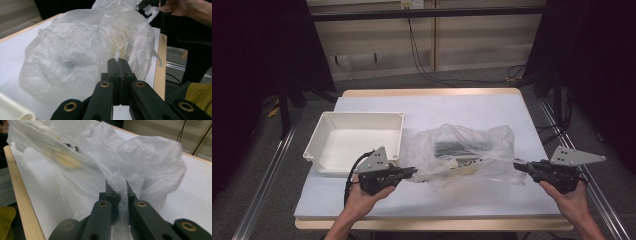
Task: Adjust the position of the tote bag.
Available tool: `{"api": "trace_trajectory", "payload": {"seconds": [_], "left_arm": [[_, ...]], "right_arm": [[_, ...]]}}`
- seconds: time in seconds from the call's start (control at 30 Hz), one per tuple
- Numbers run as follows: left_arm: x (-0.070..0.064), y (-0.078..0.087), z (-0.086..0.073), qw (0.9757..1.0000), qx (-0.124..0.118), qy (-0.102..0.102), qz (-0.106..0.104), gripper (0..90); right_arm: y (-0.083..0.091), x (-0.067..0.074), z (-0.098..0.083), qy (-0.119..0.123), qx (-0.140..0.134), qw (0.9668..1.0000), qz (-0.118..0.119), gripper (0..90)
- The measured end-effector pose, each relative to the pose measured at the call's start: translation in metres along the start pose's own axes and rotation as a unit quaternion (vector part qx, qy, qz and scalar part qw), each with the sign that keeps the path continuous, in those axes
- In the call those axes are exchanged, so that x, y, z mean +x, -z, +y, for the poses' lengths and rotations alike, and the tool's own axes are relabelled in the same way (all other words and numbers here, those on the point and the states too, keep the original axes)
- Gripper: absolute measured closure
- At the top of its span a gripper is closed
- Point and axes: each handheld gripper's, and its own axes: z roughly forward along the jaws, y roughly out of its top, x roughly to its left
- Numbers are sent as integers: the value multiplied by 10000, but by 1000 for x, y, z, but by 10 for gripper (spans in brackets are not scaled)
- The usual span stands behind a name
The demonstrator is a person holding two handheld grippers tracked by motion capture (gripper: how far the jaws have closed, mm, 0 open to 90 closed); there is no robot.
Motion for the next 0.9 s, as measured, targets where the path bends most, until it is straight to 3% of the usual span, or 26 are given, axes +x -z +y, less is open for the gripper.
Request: {"api": "trace_trajectory", "payload": {"seconds": [0.2, 0.3, 0.53, 0.67, 0.9], "left_arm": [[10, 12, -5, 9996, -32, 161, 238, 900], [14, 15, -6, 9994, -22, 184, 288, 900], [21, 20, -9, 9986, -76, 336, 401, 900], [21, 16, -14, 9989, 11, 357, 304, 900], [16, 5, -21, 9993, 191, 324, 42, 864]], "right_arm": [[4, -12, 9, -59, -43, 9997, -221, 891], [4, -20, 14, -37, 36, 9992, -406, 892], [4, -40, 28, -89, 9, 9983, -578, 893], [-4, -42, 30, -124, -76, 9986, -514, 895], [-16, -34, 25, -124, -77, 9994, -320, 895]]}}
